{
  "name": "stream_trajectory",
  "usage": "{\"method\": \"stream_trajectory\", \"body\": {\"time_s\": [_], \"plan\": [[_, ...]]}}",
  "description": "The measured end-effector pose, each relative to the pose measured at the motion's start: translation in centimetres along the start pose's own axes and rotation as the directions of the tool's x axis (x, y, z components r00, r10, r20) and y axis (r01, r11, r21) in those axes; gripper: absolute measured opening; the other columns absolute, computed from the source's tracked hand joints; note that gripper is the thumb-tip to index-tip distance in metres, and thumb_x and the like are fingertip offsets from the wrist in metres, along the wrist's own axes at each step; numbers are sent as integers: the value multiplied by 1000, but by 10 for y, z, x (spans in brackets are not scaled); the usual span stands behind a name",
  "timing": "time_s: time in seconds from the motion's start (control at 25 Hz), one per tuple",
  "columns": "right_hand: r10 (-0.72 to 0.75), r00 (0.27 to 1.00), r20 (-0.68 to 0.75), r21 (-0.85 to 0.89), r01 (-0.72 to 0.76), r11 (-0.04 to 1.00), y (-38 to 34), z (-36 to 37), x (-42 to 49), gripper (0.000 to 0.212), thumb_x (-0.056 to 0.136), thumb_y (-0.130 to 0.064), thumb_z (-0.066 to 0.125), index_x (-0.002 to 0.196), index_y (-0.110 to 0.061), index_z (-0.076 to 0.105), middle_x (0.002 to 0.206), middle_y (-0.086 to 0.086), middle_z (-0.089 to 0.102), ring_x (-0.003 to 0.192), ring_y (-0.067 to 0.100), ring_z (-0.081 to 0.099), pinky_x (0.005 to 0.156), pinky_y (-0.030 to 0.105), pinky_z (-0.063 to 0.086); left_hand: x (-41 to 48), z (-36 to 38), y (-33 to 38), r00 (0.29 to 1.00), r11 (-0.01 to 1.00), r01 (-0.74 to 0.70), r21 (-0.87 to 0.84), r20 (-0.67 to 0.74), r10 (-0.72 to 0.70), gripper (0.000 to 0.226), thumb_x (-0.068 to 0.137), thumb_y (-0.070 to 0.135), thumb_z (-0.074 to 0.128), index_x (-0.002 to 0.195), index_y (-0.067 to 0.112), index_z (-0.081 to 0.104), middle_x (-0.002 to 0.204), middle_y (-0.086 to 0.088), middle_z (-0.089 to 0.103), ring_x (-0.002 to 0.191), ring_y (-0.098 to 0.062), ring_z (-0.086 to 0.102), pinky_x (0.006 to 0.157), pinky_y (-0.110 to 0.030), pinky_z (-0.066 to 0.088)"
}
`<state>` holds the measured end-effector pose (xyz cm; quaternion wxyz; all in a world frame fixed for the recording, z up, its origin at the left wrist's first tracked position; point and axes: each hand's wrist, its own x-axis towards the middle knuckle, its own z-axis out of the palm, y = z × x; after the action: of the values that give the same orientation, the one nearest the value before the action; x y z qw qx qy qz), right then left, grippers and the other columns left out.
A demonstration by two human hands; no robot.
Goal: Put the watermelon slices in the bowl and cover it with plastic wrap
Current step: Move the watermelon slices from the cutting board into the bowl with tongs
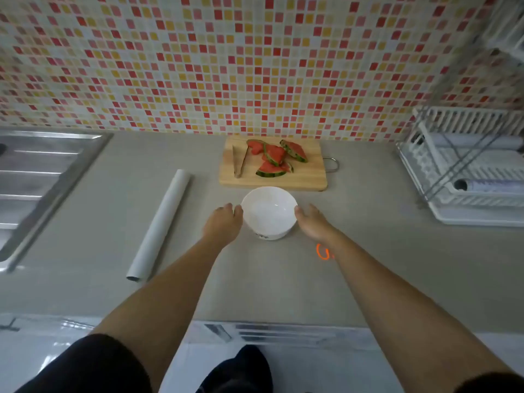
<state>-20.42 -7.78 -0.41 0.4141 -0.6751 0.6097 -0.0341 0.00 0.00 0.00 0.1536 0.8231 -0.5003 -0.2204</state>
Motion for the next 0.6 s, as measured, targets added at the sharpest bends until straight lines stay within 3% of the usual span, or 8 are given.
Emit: {"method": "stream_trajectory", "body": {"time_s": [0.08, 0.16, 0.28, 0.4, 0.52, 0.6], "plan": [[-10, 999, -47, 15, 11, 1000, -2, 2, 9, 69, 95, -53, 21, 148, -9, 10, 157, 12, 13, 144, 28, 6, 116, 41, 11, 16, 0, 0, 999, 998, 13, -64, 52, -9, 46, 100, 34, 23, 112, 1, 53, 112, -22, 62, 96, -35, 59, 79, -36, 45], [-14, 997, -81, 48, 18, 999, -2, 10, 14, 65, 96, -52, 19, 148, -12, 15, 156, 8, 18, 144, 27, 9, 115, 38, 10, 26, 1, 2, 988, 972, 120, -200, 121, -97, 50, 99, 41, 24, 118, 5, 53, 106, -19, 64, 84, -35, 66, 77, -37, 53], [-24, 994, -104, 182, 42, 982, -4, 23, 19, 54, 98, -44, 22, 142, -15, 31, 146, 9, 39, 133, 28, 35, 104, 33, 28, 32, 8, 5, 967, 910, 212, -356, 209, -143, 50, 97, 43, 24, 127, 12, 49, 108, -14, 57, 63, -28, 66, 56, -28, 52], [-32, 982, -185, 266, 82, 961, -3, 34, 21, 44, 99, -36, 25, 132, -14, 41, 130, 14, 53, 116, 31, 50, 92, 35, 43, 35, 18, 6, 981, 884, 166, -438, 164, -103, 44, 98, 35, 27, 119, 7, 55, 102, -16, 61, 64, -27, 65, 62, -38, 59], [-45, 973, -225, 288, 110, 951, -10, 30, 32, 41, 99, -35, 25, 127, -15, 47, 121, 14, 57, 104, 30, 54, 86, 47, 51, 46, 19, 8, 984, 849, 166, -502, 136, -112, 40, 99, 28, 29, 116, 5, 57, 100, -16, 60, 72, -30, 64, 69, -42, 59], [-43, 976, -215, 240, 95, 966, -14, 23, 44, 41, 99, -36, 24, 127, -18, 47, 120, 13, 58, 105, 31, 55, 81, 36, 49, 59, 16, 11, 981, 834, 187, -519, 150, -126, 40, 98, 27, 30, 119, 5, 56, 103, -17, 60, 78, -32, 65, 67, -39, 59]]}}
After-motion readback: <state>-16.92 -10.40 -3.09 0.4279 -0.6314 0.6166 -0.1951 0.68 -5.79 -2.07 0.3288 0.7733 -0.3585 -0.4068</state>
